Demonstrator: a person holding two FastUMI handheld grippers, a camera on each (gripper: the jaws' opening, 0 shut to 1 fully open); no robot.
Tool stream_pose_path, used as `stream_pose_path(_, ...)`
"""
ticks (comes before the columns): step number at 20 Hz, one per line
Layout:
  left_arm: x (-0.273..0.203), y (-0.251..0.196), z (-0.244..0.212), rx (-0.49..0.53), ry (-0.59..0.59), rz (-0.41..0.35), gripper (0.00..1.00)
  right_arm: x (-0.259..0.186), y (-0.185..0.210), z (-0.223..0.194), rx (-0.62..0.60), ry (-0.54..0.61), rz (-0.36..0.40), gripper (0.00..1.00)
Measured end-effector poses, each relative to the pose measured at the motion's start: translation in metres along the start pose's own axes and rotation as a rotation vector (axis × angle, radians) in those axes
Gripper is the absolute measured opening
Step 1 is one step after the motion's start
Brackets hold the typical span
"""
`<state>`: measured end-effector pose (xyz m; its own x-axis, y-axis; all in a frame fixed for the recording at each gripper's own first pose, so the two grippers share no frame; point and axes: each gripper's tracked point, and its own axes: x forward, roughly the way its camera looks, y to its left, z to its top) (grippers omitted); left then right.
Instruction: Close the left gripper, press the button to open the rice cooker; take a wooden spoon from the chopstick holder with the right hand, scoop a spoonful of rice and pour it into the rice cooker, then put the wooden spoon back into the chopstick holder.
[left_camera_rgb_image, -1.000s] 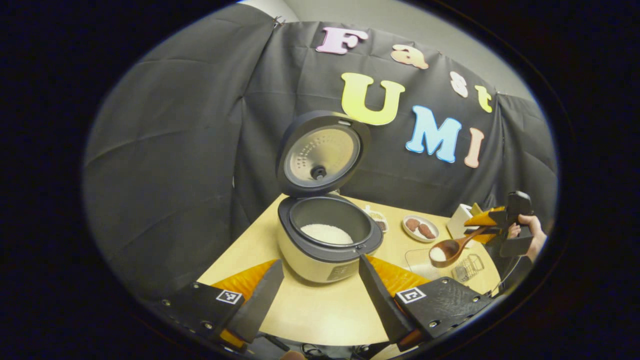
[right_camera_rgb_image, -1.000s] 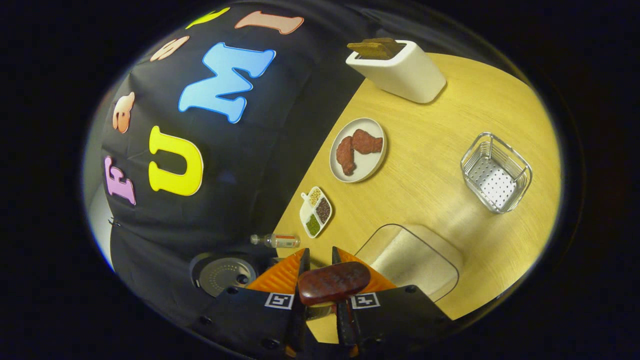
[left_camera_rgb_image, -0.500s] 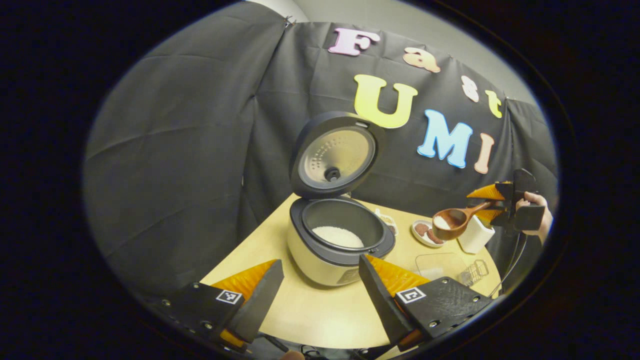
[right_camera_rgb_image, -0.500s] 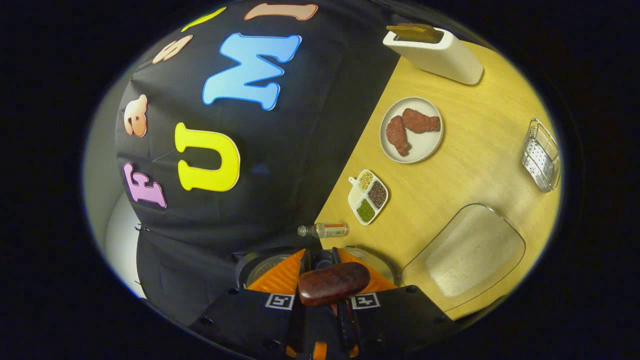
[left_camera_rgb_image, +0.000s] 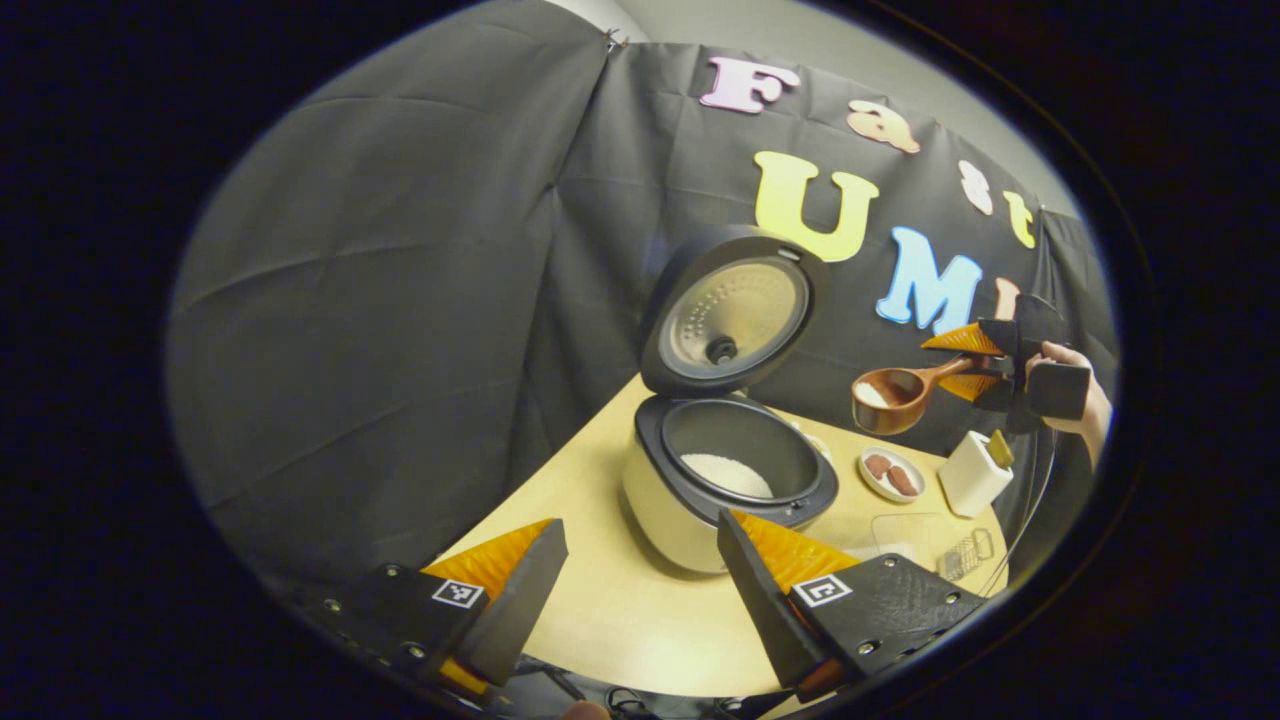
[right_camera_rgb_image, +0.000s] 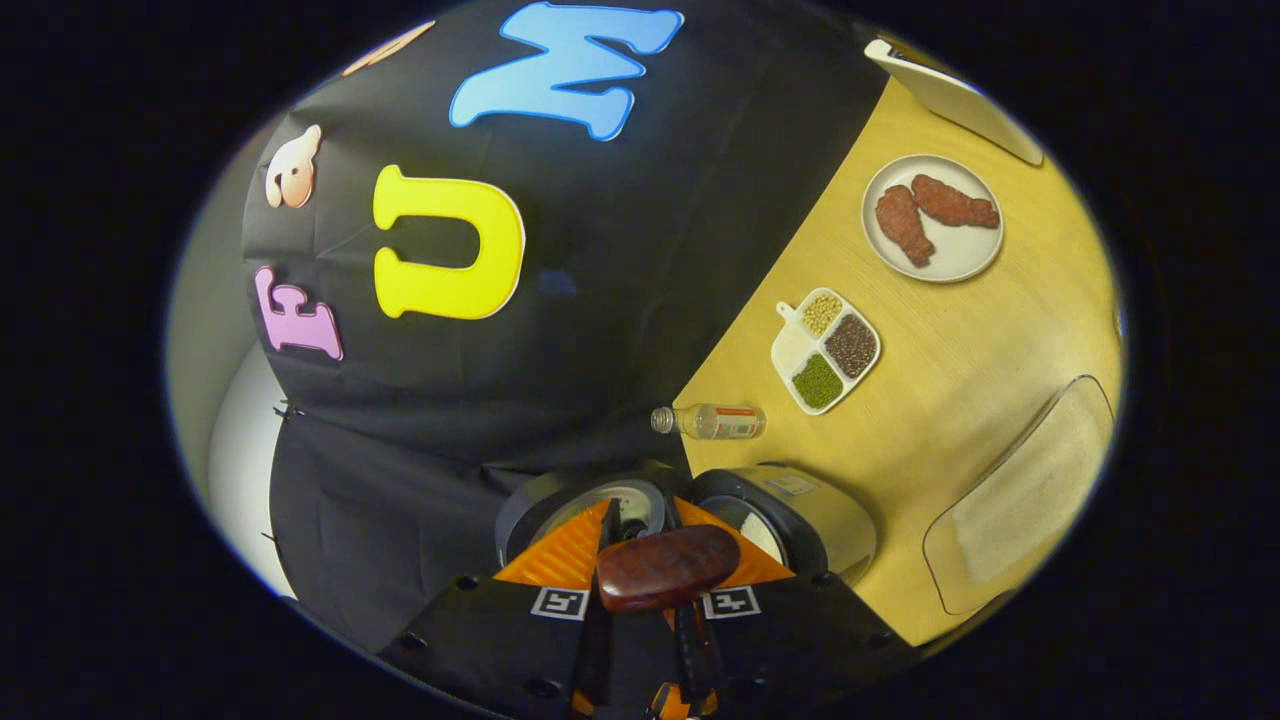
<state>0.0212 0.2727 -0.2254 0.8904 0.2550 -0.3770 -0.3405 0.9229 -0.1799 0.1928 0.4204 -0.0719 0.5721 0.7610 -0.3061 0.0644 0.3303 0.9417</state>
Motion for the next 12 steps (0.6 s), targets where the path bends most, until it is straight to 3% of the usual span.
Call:
stream_pose_path(2,0.000,0.011,-0.001,-0.011,0.002,0.020,0.96,0.020,0.002,-0.007,-0.041,0.011,-0.013,0.22)
stream_pose_path(3,-0.002,0.016,0.001,-0.017,0.003,0.031,0.96,0.027,0.003,-0.008,-0.071,0.000,-0.019,0.27)
stream_pose_path(12,-0.006,0.051,-0.017,-0.065,0.026,0.121,0.95,0.087,-0.020,-0.020,-0.357,-0.023,-0.122,0.23)
